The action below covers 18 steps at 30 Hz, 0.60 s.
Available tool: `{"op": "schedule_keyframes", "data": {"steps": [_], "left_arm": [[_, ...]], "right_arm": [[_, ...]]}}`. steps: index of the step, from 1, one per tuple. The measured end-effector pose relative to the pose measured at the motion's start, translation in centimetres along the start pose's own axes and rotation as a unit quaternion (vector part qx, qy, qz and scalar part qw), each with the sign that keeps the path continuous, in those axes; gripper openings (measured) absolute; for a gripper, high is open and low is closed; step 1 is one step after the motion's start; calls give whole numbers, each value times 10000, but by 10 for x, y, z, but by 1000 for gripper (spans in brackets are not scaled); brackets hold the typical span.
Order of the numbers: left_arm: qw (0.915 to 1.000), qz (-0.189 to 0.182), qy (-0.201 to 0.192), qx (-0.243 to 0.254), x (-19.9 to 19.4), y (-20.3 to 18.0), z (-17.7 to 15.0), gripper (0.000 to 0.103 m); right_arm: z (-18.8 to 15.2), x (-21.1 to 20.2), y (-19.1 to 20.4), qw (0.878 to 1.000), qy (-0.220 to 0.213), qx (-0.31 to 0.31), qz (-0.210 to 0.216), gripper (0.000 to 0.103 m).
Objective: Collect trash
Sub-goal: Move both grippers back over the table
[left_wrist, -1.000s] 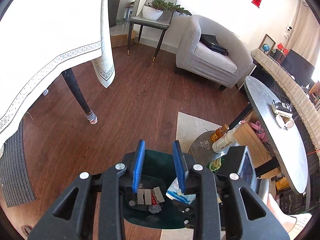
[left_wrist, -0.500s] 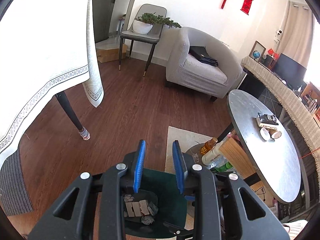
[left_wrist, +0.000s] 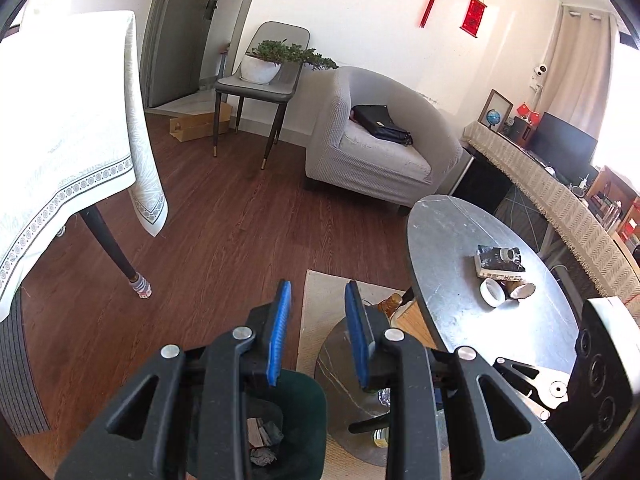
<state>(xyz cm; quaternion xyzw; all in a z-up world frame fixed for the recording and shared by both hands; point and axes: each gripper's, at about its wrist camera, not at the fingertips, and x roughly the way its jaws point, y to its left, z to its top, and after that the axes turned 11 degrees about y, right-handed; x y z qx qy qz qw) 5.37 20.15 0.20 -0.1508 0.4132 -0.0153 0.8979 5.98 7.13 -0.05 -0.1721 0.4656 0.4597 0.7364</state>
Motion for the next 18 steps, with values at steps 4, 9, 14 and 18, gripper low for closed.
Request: {"op": "schedule_keyframes", "data": {"steps": [4,9,14,18], "left_arm": [[9998,-96,10,148,7,-25,3,32],[9992,-143,86,376,21,-57,4,44],[9979,-223,180,579,36,-88,2,47],[9969,-326,237,674,47,-112,2,52]], "right_arm": [[-9,-28,-21,9993,-208,161,-248,83],[-24,-53,-53,9967,-348,494,-544,83],[-44,-74,-86,9925,-458,827,-773,83],[-59,-90,-110,9881,-517,1046,-1001,83]]}}
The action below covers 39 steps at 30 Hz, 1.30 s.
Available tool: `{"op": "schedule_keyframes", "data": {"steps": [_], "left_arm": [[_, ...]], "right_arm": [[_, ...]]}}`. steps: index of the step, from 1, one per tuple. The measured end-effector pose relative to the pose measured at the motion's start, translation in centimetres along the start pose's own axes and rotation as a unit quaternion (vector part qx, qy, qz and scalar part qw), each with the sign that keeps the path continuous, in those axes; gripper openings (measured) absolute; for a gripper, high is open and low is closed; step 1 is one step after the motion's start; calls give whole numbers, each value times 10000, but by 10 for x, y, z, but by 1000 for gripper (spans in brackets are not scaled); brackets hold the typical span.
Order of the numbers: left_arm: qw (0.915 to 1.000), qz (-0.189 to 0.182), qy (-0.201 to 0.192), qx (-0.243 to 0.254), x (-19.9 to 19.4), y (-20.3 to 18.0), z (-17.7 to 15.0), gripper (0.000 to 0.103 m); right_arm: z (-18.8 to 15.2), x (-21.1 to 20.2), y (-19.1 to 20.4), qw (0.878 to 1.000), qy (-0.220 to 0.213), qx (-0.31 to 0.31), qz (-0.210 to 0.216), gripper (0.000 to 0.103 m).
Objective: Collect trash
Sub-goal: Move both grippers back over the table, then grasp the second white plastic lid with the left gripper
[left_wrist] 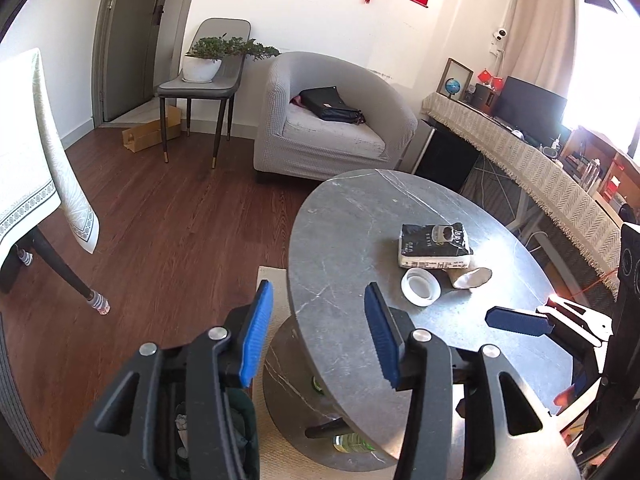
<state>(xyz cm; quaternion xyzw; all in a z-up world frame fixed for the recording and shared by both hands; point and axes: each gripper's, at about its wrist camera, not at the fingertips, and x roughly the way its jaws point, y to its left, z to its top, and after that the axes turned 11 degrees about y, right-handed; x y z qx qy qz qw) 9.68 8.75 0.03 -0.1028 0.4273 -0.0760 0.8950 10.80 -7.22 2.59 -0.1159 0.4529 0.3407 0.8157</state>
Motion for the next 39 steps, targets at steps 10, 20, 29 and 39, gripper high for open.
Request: {"op": "schedule_keyframes", "data": {"steps": [10,20,29,39], "left_arm": [[9991,2,202,367,27,-51,3,59],[9965,104,440,699,57,-89,2,64],[9956,178,706,593,81,-103,10,61],[9941,380,852,550,93,-113,14,53]], "right_arm": [[-27,-29,-51,9986,-94,408,-328,83],[-50,-44,-92,9952,-151,830,-488,83],[-61,-56,-109,9929,-145,1024,-582,83],[-72,-60,-119,9912,-16,1095,-745,83]]}}
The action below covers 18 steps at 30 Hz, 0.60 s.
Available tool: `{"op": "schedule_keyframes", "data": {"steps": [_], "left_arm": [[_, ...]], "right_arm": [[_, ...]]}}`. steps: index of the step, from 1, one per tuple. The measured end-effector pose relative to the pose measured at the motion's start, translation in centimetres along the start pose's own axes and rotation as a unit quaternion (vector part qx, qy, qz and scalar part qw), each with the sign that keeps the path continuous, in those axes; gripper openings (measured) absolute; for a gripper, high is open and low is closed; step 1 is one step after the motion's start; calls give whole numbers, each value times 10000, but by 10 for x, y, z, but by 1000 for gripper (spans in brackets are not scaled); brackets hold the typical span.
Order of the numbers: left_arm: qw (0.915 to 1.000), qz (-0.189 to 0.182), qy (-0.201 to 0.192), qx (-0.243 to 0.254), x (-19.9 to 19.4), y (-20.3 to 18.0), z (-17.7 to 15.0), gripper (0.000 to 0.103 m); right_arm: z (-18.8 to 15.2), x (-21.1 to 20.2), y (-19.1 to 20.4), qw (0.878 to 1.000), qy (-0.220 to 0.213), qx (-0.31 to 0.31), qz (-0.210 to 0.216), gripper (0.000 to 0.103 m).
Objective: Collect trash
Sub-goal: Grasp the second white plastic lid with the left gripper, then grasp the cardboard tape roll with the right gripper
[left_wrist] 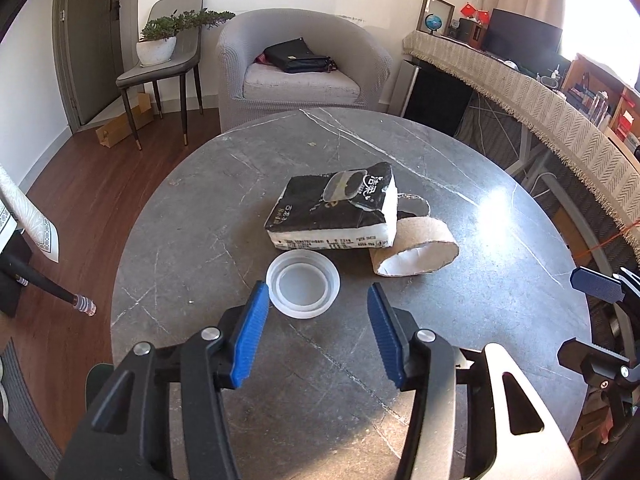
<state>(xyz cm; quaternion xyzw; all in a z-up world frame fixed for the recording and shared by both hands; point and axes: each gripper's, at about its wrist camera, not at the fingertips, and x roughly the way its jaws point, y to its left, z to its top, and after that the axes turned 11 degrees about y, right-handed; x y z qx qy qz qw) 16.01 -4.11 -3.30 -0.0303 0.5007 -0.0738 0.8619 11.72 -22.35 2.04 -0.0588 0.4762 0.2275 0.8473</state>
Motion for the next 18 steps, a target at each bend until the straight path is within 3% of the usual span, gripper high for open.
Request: {"op": "schedule_keyframes", "data": {"steps": [7,18], "left_arm": [[9998,179,40,43,8,-5,2,42],[9997,89,-24,232,-1,-3,-3,42]], "right_arm": [[2,2,-1,10000,41,10,-24,81],[15,15,13,10000,74,8,14,79]]}}
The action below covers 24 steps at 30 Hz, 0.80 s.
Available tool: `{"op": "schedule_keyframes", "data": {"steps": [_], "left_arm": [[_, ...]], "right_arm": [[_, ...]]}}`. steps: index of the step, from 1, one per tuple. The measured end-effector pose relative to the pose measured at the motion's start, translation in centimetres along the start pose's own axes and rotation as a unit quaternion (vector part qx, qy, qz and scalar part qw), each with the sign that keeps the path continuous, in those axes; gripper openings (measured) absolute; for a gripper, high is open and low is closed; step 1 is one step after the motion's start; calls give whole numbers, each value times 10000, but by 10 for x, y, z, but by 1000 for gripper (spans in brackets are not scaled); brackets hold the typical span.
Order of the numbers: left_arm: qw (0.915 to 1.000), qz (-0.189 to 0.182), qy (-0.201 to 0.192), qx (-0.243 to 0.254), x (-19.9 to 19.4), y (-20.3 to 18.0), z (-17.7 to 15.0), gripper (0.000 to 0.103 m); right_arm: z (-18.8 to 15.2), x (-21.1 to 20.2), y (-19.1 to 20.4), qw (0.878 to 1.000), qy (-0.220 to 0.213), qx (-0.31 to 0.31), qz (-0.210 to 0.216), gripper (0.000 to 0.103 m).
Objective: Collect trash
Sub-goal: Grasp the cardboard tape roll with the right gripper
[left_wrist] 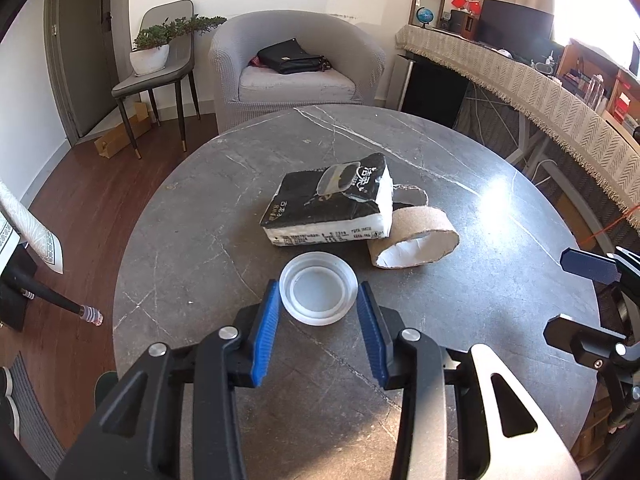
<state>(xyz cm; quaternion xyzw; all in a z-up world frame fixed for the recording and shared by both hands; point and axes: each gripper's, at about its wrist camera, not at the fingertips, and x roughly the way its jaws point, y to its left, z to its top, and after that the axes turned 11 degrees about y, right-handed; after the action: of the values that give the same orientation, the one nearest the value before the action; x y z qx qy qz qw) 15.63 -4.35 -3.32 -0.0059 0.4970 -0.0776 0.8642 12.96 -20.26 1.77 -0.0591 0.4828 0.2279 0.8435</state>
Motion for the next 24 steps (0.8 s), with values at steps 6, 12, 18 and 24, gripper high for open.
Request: {"op": "schedule_keyframes", "data": {"steps": [6,12,18,24], "left_arm": [[9998,-146,-50,-90,-12,15,-6,42],[9995,-260,-82,-179,-19,30,-11,42],[9994,-253,-101,-218,-28,42,-18,42],[9992,-165,-87,-350,-35,68,-25,42]], "right_arm": [[12,13,16,9999,19,-148,-2,71],[23,28,27,9996,37,-258,-145,55],[36,44,26,9996,123,-157,-198,42],[45,57,24,9994,186,-22,-280,32]]}}
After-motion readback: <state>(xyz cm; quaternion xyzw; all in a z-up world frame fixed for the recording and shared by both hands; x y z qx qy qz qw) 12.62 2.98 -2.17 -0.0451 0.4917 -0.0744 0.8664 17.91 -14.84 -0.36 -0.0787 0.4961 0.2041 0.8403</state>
